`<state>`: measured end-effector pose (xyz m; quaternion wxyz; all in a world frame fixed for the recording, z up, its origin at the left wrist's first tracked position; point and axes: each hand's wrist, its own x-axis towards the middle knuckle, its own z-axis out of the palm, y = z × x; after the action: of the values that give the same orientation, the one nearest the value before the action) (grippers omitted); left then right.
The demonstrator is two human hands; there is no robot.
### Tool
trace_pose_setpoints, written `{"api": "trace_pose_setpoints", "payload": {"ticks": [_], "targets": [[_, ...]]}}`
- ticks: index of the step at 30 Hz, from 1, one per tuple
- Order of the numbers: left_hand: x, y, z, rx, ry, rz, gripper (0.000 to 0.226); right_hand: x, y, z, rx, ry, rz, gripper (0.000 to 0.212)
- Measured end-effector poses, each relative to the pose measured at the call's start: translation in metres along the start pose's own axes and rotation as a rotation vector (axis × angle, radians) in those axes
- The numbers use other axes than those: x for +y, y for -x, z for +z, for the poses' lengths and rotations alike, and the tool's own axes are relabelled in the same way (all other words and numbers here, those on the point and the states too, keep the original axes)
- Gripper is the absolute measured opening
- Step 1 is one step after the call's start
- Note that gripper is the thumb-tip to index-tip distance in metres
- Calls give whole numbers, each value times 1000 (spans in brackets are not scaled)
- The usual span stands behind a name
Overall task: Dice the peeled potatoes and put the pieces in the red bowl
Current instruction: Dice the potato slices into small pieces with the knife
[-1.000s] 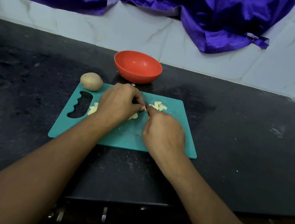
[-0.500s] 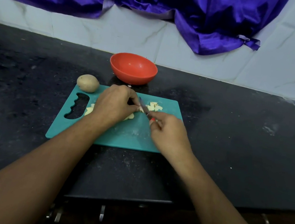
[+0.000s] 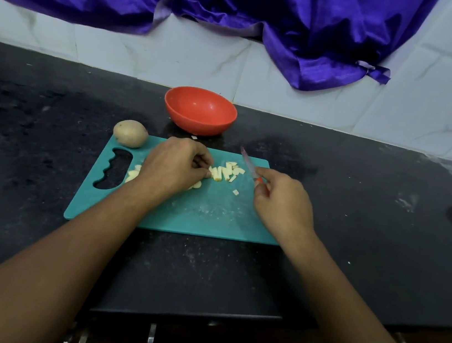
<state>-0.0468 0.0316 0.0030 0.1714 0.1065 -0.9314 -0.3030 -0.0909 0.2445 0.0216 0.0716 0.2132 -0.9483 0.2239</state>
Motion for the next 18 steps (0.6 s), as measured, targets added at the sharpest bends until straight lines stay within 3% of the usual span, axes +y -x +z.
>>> {"api": "trace_pose_setpoints", "payload": {"ticks": [18], "targets": [[1,1,-3,-32,-26,43,17,9,-24,9,-104,147,-339,40]]}}
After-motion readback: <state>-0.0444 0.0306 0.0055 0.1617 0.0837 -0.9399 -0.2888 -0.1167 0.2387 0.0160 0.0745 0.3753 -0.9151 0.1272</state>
